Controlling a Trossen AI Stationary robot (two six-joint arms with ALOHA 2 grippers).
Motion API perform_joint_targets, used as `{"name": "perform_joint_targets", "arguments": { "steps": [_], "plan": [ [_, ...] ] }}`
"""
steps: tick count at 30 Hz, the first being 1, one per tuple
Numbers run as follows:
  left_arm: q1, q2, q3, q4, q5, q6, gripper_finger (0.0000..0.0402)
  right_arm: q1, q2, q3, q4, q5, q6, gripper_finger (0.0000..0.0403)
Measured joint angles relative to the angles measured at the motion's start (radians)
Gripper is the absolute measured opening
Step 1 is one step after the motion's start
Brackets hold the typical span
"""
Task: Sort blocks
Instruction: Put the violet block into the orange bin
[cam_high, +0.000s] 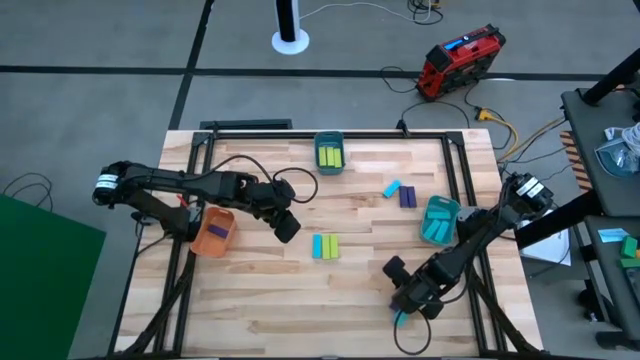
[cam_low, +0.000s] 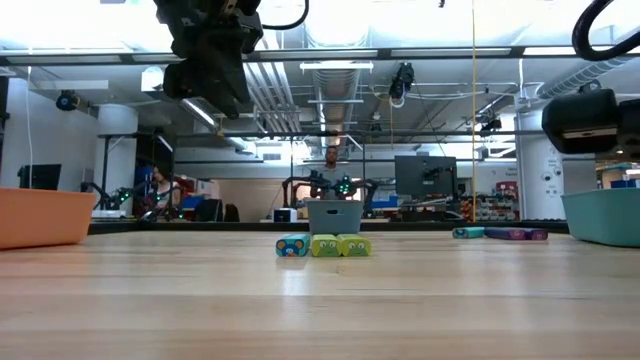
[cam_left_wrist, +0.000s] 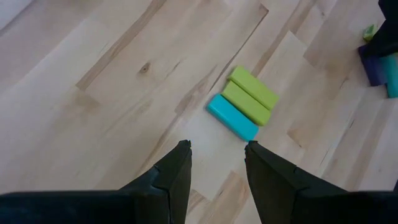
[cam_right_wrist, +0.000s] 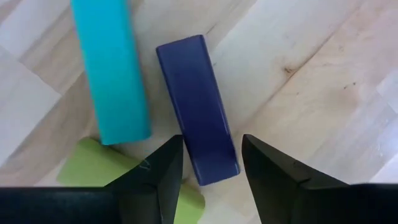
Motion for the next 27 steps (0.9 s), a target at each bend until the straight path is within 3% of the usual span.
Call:
{"name": "perform_joint_targets", "arguments": {
  "steps": [15,27],
  "plan": [
    [0.000,0.000,0.000,0.000,-0.001,0.000,0.0130,-0.025,0.066,0.001,0.044,-0.026,-0.103,0.0120],
    [0.000,0.000,0.000,0.006,-0.002,0.017,0.0130,-0.072,0.041,-0.002,0.038,-0.034,-0.028,0.0096]
  ]
}}
